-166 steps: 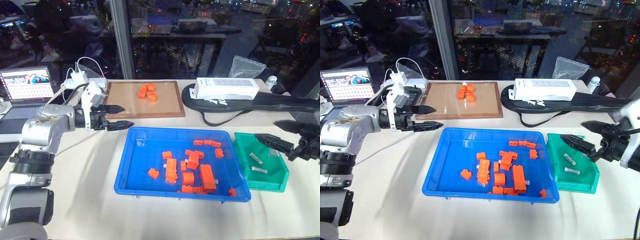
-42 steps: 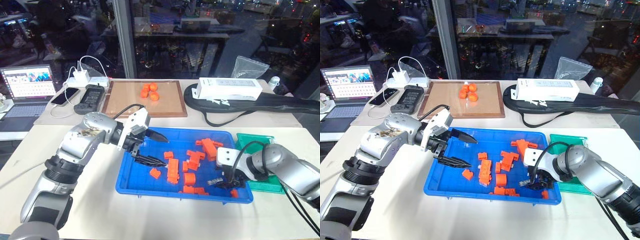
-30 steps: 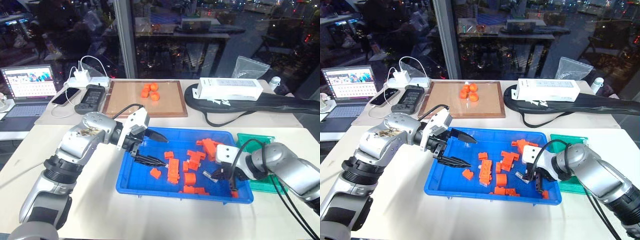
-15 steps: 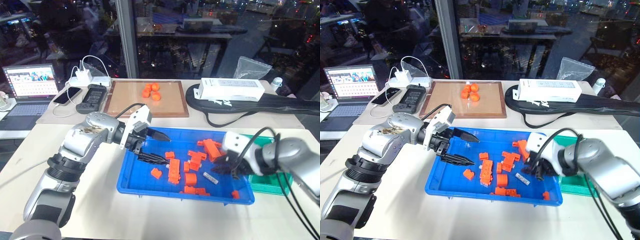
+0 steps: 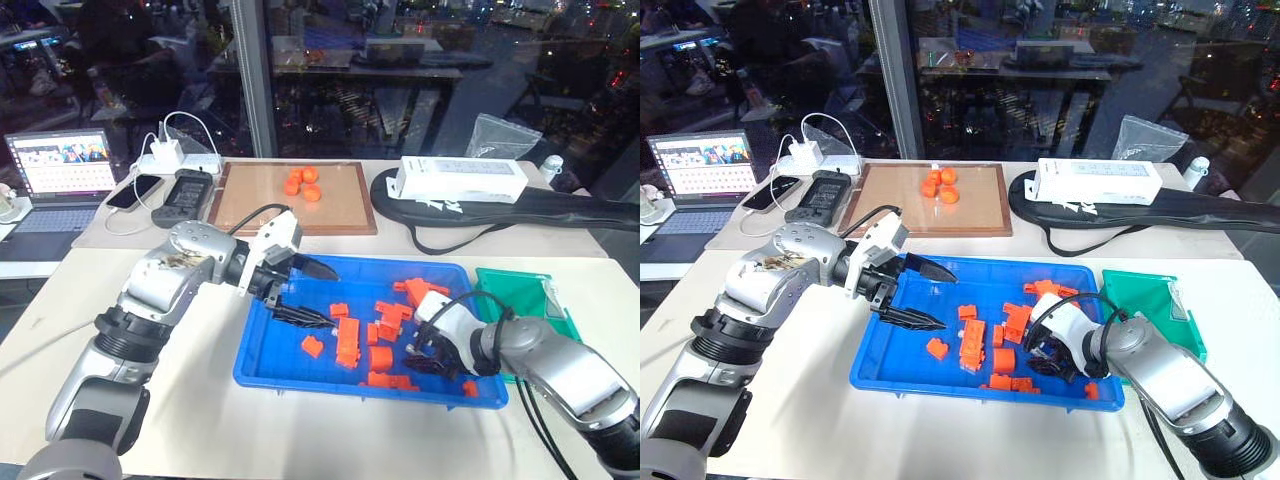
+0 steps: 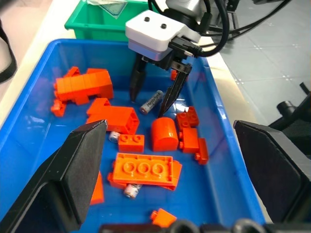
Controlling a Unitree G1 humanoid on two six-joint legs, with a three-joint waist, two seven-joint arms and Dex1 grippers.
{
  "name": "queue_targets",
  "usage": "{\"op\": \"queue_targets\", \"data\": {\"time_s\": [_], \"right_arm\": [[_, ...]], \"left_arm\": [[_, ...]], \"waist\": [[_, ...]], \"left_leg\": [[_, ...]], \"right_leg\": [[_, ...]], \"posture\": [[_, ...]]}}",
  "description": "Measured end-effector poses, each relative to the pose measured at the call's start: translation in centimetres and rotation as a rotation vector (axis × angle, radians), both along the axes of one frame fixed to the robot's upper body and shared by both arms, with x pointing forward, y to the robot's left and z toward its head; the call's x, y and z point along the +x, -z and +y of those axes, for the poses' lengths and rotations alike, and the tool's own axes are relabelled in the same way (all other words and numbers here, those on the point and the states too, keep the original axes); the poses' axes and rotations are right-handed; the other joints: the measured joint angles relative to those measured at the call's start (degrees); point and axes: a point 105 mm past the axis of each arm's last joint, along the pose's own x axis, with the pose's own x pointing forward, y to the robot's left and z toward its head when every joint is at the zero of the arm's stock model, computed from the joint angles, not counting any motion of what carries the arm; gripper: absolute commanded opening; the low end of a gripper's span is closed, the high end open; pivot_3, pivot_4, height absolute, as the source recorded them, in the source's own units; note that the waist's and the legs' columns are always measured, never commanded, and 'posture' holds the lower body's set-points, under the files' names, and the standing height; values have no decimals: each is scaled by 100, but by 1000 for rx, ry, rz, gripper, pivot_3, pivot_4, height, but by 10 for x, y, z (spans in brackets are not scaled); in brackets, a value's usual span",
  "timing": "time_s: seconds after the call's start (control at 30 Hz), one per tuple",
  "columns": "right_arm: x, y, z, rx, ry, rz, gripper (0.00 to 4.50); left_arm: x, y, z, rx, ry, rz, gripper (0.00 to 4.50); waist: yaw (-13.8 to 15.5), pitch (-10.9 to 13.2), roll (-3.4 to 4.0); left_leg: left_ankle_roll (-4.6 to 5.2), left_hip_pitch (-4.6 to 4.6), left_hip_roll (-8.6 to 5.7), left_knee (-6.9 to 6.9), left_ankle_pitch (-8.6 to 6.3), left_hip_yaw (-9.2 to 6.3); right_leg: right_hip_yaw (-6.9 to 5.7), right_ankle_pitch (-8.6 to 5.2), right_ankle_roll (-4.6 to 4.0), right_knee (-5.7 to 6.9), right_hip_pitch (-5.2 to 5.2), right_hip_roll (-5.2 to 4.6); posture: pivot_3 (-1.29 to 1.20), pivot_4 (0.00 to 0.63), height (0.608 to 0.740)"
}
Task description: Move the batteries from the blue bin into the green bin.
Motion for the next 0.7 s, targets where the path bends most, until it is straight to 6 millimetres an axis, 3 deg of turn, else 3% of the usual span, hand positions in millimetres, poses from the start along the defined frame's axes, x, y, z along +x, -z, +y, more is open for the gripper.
{"op": "queue_targets", "data": {"time_s": [0.1,0.37,0.57,0.7], "right_arm": [[-1,0,-1,0,2,2,300],[3,-13,-8,-5,-2,-10,234],[16,-97,-30,31,24,-175,234],[16,-134,-58,17,92,-233,234]], "left_arm": [[0,0,0,-1,3,-5,4500],[0,0,1,4,6,-5,4500],[4,-3,-4,-27,-5,-7,4500],[10,-17,-9,-109,-19,-17,4500]], "waist": [[-1,-2,-1],[4,-1,1],[17,1,6],[30,1,5]], "left_leg": [[0,0,0,1,0,0],[0,-9,-1,1,0,-1],[0,-10,-1,-5,0,-11],[1,-16,-1,-6,-1,-11]], "right_leg": [[-1,0,0,-1,1,0],[-2,0,0,-1,-7,-2],[-11,-1,-1,-6,-5,-3],[-16,-1,-2,-15,-5,-7]], "posture": [[0,150,699],[0,150,699],[0,150,699],[0,150,699]]}}
